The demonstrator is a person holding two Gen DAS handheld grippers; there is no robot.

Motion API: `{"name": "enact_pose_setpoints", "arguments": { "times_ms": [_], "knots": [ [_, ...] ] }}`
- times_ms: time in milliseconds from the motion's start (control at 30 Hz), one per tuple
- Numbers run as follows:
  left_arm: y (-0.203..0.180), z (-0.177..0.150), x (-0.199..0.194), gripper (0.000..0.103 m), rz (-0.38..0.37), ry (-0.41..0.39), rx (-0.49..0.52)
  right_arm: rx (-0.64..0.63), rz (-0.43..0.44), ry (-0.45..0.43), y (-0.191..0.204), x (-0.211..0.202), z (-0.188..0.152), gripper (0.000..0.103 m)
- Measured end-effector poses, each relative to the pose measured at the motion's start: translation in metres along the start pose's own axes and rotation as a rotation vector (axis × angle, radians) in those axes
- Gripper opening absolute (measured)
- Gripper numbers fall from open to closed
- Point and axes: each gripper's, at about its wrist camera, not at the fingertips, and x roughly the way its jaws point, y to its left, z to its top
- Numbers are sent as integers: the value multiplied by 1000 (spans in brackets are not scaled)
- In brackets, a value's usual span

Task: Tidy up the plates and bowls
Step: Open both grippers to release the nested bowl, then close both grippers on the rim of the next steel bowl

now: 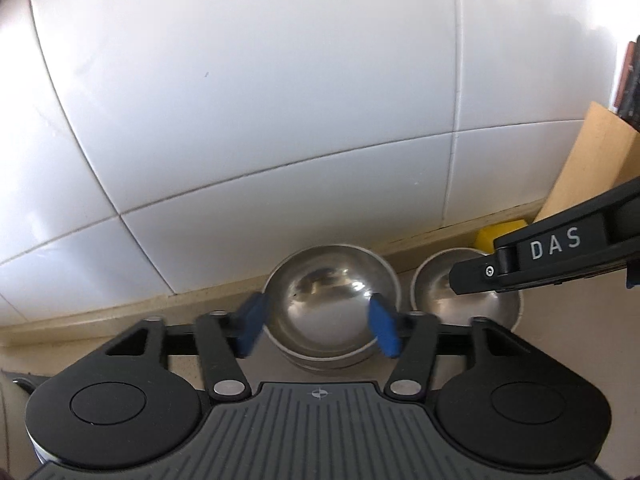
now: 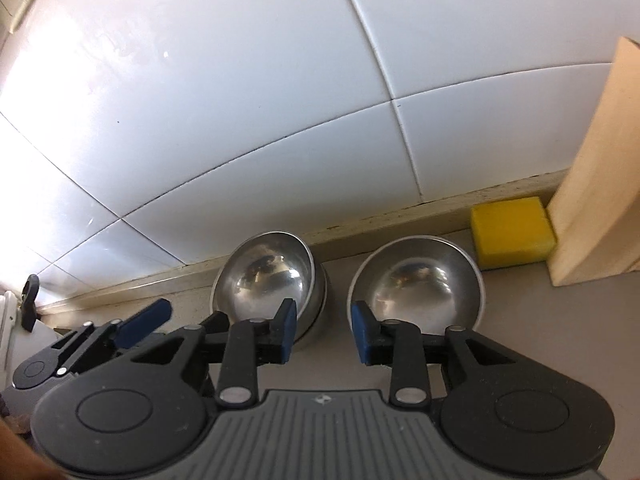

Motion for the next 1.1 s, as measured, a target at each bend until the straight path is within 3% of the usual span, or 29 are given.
{"name": "enact_pose_setpoints", "arguments": {
  "times_ms": [233,600,733,900,1100],
  "knots": [
    [-26,1,-12,80,9,-16,27,12,-2,-12,-18,-17,-7,20],
    [-69,0,9,85,-34,64,-1,33,-31,11,-65,-21,-2,25],
    [-79,-2,21,85,-74,111,-39,39,-35,28,-81,-14,2,26],
    [-79,-6,48,85,-88,203,-124,36,-33,66,-98,3,9,26],
    [-76,-10,70,83,-95,255,-232,29,3,121,-108,33,13,27]
  ]
}}
